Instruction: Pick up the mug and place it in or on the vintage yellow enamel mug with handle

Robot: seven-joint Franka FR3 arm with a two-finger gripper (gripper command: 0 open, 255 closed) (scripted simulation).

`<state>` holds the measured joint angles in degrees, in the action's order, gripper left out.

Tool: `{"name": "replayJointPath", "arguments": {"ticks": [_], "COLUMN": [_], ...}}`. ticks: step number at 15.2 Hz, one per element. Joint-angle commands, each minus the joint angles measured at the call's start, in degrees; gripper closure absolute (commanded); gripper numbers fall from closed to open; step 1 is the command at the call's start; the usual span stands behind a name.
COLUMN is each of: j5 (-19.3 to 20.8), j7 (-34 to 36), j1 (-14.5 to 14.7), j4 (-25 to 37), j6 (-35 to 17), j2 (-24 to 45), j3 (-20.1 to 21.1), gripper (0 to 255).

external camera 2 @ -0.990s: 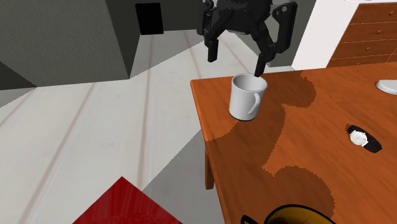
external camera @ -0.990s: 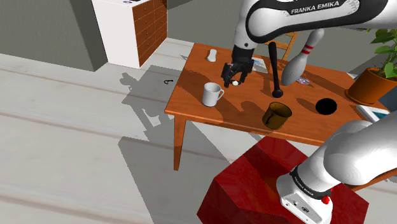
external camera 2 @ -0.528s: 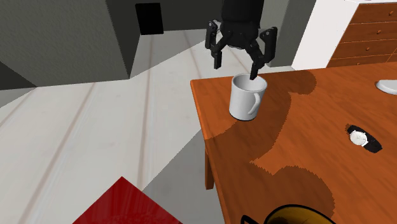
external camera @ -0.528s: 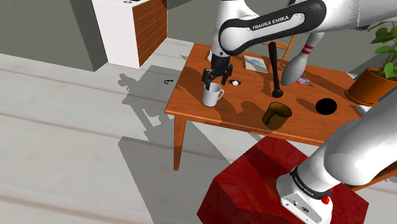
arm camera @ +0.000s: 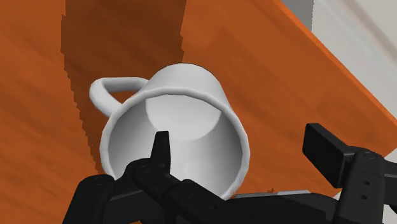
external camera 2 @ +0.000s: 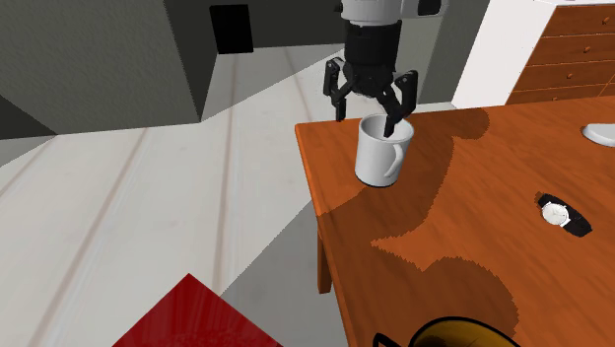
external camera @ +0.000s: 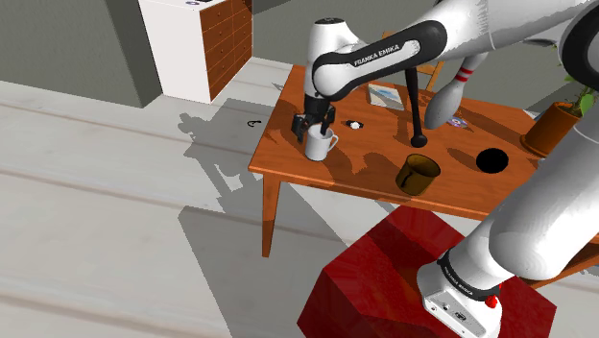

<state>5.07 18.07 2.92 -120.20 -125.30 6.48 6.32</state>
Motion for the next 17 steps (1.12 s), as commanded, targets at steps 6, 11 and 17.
{"name": "replayJointPath", "arguments": {"ticks": [6, 11, 17], "j5": [0.37, 0.37, 0.37], "j7": [0.24, 0.24, 0.24], "j1": [-0.04, -0.04, -0.04], "j4": [-0.99, -0.99, -0.99], "j6": [-2.54, -2.53, -2.53], "j2": [1.52, 1.52, 1.52], "j3": [-0.12, -0.12, -0.12], "gripper": [0, 0, 255]}}
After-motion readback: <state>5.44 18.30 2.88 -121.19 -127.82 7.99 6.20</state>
